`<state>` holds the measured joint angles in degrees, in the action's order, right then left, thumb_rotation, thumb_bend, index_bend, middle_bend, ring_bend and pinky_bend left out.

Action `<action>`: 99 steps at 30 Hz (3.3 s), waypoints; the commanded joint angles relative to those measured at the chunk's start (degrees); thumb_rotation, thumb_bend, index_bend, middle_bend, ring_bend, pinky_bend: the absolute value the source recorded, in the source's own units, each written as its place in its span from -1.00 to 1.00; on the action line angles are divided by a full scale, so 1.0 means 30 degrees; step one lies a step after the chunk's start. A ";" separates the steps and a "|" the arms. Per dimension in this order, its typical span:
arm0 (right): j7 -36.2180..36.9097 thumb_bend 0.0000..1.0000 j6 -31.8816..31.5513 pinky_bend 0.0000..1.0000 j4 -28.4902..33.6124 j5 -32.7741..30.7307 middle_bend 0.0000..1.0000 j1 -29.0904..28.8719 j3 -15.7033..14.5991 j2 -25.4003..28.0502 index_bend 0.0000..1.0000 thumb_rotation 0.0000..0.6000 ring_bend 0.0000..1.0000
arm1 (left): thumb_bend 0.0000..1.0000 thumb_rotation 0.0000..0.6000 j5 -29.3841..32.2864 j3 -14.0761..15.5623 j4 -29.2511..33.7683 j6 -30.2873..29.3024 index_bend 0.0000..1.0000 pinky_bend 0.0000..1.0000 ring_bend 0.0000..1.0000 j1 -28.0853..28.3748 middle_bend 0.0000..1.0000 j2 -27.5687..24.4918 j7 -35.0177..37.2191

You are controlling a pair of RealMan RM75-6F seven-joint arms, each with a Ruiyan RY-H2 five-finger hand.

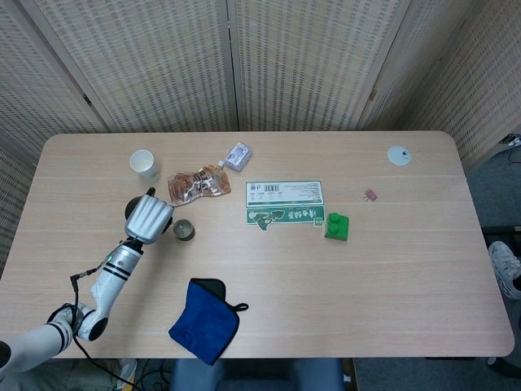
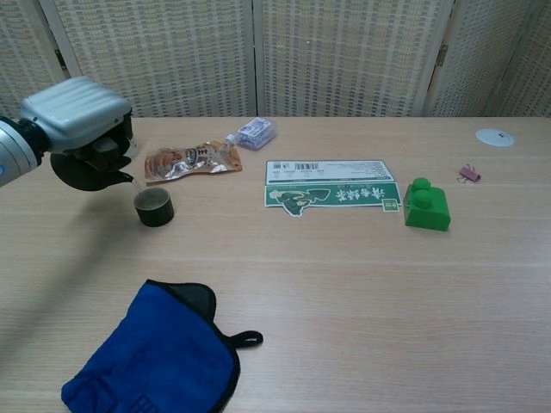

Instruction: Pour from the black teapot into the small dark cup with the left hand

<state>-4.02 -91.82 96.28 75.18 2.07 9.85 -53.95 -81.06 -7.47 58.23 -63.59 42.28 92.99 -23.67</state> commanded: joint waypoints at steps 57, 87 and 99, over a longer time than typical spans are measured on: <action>-0.0196 -0.66 -0.0247 -0.65 0.0004 -0.0101 -0.56 0.0120 0.0223 -0.0044 -0.62 1.00 -0.67 | -0.29 0.85 0.0899 -0.1395 0.0037 -0.0806 1.00 -0.20 0.83 -0.0719 1.00 0.0262 0.7355; -0.0996 -0.66 -0.0307 -0.65 0.0833 0.0308 -0.56 -0.0112 0.0147 0.0055 -0.62 1.00 -0.67 | -0.31 -0.07 0.1194 -0.0126 0.1855 -0.1153 1.00 -0.20 0.83 -0.3925 1.00 -0.2342 1.1199; -0.1048 -0.66 -0.0317 -0.65 0.0866 0.0327 -0.56 -0.0117 0.0109 0.0058 -0.62 1.00 -0.67 | -0.37 -0.17 0.0413 0.0655 0.0100 -0.1010 1.00 -0.20 0.80 -0.4175 1.00 -0.1453 1.0666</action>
<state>-7.17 -92.78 98.88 76.16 1.72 10.19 -53.77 -79.59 -5.73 58.99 -66.82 29.79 88.31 8.54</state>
